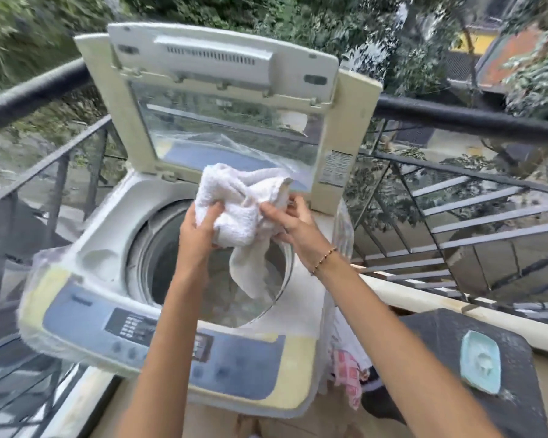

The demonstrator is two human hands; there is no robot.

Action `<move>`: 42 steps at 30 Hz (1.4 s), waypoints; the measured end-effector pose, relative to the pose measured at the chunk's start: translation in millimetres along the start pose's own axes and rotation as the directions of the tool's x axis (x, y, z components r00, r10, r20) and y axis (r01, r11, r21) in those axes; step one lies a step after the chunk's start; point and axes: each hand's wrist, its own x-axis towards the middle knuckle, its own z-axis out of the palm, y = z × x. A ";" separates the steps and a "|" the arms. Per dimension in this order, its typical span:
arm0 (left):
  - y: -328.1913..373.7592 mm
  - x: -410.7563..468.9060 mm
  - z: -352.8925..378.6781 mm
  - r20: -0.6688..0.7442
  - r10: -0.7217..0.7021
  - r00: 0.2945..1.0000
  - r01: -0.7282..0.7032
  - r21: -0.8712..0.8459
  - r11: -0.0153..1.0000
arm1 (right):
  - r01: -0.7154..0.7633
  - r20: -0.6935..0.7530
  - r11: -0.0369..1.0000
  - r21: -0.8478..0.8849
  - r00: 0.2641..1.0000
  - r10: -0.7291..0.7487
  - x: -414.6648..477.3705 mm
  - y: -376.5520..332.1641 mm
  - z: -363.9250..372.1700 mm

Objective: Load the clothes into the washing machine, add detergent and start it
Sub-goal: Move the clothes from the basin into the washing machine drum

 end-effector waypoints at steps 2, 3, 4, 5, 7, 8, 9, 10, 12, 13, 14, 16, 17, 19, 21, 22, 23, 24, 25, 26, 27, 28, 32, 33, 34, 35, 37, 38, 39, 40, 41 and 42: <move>-8.9 18.3 -21.6 0.030 -0.052 0.998 0.051 0.046 0.998 | -0.033 -0.028 0.997 -0.072 0.999 0.031 16.1 13.3 13.5; -15.4 27.6 -30.9 0.047 -0.078 0.996 0.075 0.067 0.995 | -0.049 -0.052 0.993 -0.107 0.998 0.044 23.1 21.9 17.9; -23.7 35.8 -38.4 0.062 -0.106 0.992 0.100 0.088 0.991 | -0.066 -0.079 0.987 -0.146 0.995 0.055 29.2 31.4 20.5; -33.2 43.1 -43.2 0.068 -0.144 0.987 0.135 0.118 0.984 | -0.080 -0.108 0.975 -0.208 0.992 0.058 34.3 40.9 21.7; -52.0 53.5 -48.6 0.039 -0.234 0.971 0.221 0.214 0.952 | -0.108 -0.157 0.924 -0.366 0.986 0.054 41.5 57.9 22.5; -61.3 57.0 -49.8 0.017 -0.272 0.962 0.257 0.275 0.926 | -0.131 -0.181 0.899 -0.418 0.982 0.059 44.3 64.2 22.4; -69.0 59.5 -50.5 0.004 -0.294 0.956 0.276 0.335 0.901 | -0.153 -0.199 0.881 -0.449 0.978 0.069 46.5 68.6 22.0; -75.4 60.3 -50.3 0.000 -0.303 0.953 0.280 0.381 0.881 | -0.167 -0.205 0.869 -0.466 0.976 0.078 47.3 70.9 20.8; -83.3 59.7 -46.5 0.003 -0.300 0.954 0.274 0.401 0.874 | -0.173 -0.190 0.861 -0.478 0.978 0.091 45.8 71.7 17.2; -85.9 57.9 -42.3 0.004 -0.300 0.954 0.274 0.395 0.877 | -0.171 -0.186 0.864 -0.474 0.978 0.092 44.0 71.2 13.8; -87.6 55.5 -37.3 0.000 -0.296 0.955 0.272 0.389 0.880 | -0.159 -0.185 0.867 -0.472 0.980 0.080 41.8 70.0 9.8; -88.4 49.0 -22.1 -0.013 -0.269 0.963 0.255 0.369 0.894 | -0.109 -0.186 0.870 -0.481 0.982 0.020 36.4 65.5 -0.9; -87.1 44.8 -13.4 -0.015 -0.254 0.967 0.243 0.352 0.904 | -0.078 -0.186 0.872 -0.484 0.982 -0.015 33.9 63.0 -6.4; -84.4 33.0 8.5 0.009 -0.222 0.975 0.208 0.319 0.925 | -0.028 -0.195 0.879 -0.476 0.978 -0.075 28.0 57.9 -20.7; -79.5 17.4 34.6 0.024 -0.182 0.983 0.168 0.286 0.944 | 0.010 -0.211 0.887 -0.461 0.970 -0.120 21.4 51.7 -37.0; -75.9 9.2 47.7 0.026 -0.162 0.986 0.150 0.265 0.953 | 0.025 -0.218 0.893 -0.450 0.966 -0.137 18.7 48.5 -44.5; -72.3 -0.1 63.6 0.027 -0.146 0.989 0.135 0.243 0.960 | 0.033 -0.232 0.900 -0.435 0.961 -0.148 14.7 45.2 -54.5; -68.8 -9.3 79.7 0.027 -0.133 0.991 0.124 0.221 0.967 | 0.036 -0.250 0.908 -0.418 0.956 -0.153 10.5 42.2 -65.2; -65.8 -18.8 96.1 0.031 -0.122 0.992 0.113 0.205 0.972 | 0.035 -0.271 0.915 -0.402 0.950 -0.156 5.9 39.7 -77.3; -63.9 -28.5 113.0 0.039 -0.112 0.993 0.103 0.191 0.976 | 0.035 -0.291 0.919 -0.393 0.943 -0.160 0.7 37.8 -91.0; -63.1 -37.1 127.5 0.051 -0.099 0.994 0.088 0.183 0.979 | 0.036 -0.306 0.920 -0.390 0.938 -0.166 -3.7 37.0 -103.5; -64.7 -45.9 143.8 0.069 -0.079 0.994 0.065 0.188 0.980 | 0.031 -0.324 0.919 -0.392 0.931 -0.170 -8.9 37.0 -118.6; -87.6 -77.0 203.5 0.195 -0.067 0.979 0.018 0.244 0.970 | -0.046 -0.405 0.924 -0.380 0.906 -0.121 -28.2 47.7 -179.9; -99.0 -82.6 218.9 0.227 -0.111 0.967 0.051 0.254 0.966 | -0.074 -0.423 0.926 -0.370 0.901 -0.097 -32.4 55.0 -197.1; -113.1 -87.5 233.0 0.253 -0.167 0.953 0.099 0.262 0.960 | -0.103 -0.443 0.926 -0.364 0.894 -0.075 -36.4 64.1 -214.7; -129.5 -90.8 246.6 0.272 -0.229 0.935 0.155 0.268 0.951 | -0.132 -0.463 0.924 -0.358 0.885 -0.053 -38.0 75.7 -233.2; -168.4 -92.8 267.3 0.275 -0.351 0.895 0.263 0.310 0.914 | -0.193 -0.513 0.921 -0.337 0.858 -0.008 -39.9 102.7 -268.0; -192.8 -91.0 276.0 0.255 -0.399 0.881 0.301 0.348 0.888 | -0.226 -0.535 0.919 -0.323 0.844 0.020 -38.4 120.0 -285.5; -217.7 -88.8 282.5 0.227 -0.440 0.869 0.334 0.389 0.859 | -0.260 -0.551 0.916 -0.307 0.833 0.052 -36.4 138.4 -302.0; -244.1 -85.7 287.3 0.192 -0.474 0.859 0.361 0.428 0.828 | -0.295 -0.560 0.911 -0.289 0.824 0.089 -33.2 158.5 -318.3; -271.0 -81.3 290.2 0.155 -0.500 0.852 0.381 0.473 0.795 | -0.325 -0.569 0.907 -0.269 0.813 0.122 -29.6 180.0 -333.4; -295.2 -77.7 289.6 0.121 -0.522 0.844 0.394 0.521 0.757 | -0.352 -0.582 0.903 -0.248 0.799 0.152 -27.8 200.1 -344.5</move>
